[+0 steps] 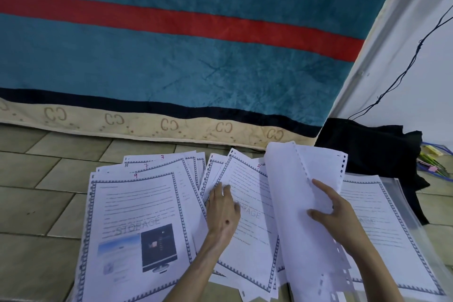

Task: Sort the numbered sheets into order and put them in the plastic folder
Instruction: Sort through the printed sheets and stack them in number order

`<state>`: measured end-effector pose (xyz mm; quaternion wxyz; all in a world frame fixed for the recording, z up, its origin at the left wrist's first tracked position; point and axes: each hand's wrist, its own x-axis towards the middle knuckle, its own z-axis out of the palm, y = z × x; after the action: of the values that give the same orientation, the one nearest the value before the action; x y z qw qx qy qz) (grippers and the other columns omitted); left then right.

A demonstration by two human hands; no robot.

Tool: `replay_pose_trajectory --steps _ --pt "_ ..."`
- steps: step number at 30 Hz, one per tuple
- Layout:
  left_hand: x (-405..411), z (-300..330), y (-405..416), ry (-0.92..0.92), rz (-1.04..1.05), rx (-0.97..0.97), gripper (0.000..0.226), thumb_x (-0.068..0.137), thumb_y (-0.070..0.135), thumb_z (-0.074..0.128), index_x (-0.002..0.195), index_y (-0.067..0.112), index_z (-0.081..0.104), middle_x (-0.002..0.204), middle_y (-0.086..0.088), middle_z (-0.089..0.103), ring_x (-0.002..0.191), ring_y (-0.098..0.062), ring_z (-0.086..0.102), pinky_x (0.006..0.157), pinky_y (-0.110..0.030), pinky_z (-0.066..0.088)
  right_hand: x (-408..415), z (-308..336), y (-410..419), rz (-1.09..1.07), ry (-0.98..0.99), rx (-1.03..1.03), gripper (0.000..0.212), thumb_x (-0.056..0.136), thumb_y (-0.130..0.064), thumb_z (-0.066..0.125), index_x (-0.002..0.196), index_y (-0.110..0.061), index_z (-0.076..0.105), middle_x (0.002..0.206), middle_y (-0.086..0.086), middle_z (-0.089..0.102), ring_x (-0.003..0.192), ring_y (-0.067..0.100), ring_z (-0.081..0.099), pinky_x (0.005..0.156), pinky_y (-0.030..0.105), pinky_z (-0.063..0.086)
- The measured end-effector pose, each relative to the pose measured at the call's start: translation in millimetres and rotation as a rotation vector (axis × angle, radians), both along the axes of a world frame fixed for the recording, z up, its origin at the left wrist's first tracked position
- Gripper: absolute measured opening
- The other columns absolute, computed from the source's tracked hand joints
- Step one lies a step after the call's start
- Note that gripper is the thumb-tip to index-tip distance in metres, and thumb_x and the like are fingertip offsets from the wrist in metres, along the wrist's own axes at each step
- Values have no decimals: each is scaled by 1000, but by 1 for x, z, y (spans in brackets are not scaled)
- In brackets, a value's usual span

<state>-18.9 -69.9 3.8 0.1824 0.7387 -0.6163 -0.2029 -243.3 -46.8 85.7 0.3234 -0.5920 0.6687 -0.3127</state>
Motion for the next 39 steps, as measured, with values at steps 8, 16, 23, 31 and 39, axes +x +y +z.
replay_pose_trajectory --steps 8,16,23,31,39 --pt "17 18 -29 -15 173 28 43 89 31 60 127 12 51 125 -7 56 117 -24 50 93 -38 40 2 3 4 30 18 -32 62 83 3 62 132 -31 47 129 -11 50 117 8 45 89 23 34" --pt "-28 58 -23 697 -66 121 49 93 57 33 81 23 66 92 -2 71 84 -19 67 81 -32 53 15 1 8 -75 -164 28 41 92 -31 54 132 -22 53 131 -8 54 125 8 45 104 26 33" --pt "-49 63 -16 912 -138 246 53 94 57 31 114 20 62 109 0 68 94 -18 65 87 -30 47 22 -1 2 -81 -40 37 74 75 -13 77 140 -20 42 133 -8 51 120 9 48 91 21 36" --pt "48 34 -39 224 277 111 44 92 20 55 130 3 43 127 -17 56 116 -33 53 88 -38 44 24 -13 2 -47 -27 30 70 81 -2 65 142 -24 37 138 -4 49 128 16 46 96 19 35" --pt "43 44 -45 256 312 -83 20 85 6 66 103 -1 61 96 -19 70 89 -32 66 62 -28 40 26 -14 1 -10 41 16 67 85 -3 60 143 -22 35 143 -5 44 132 13 41 94 10 29"
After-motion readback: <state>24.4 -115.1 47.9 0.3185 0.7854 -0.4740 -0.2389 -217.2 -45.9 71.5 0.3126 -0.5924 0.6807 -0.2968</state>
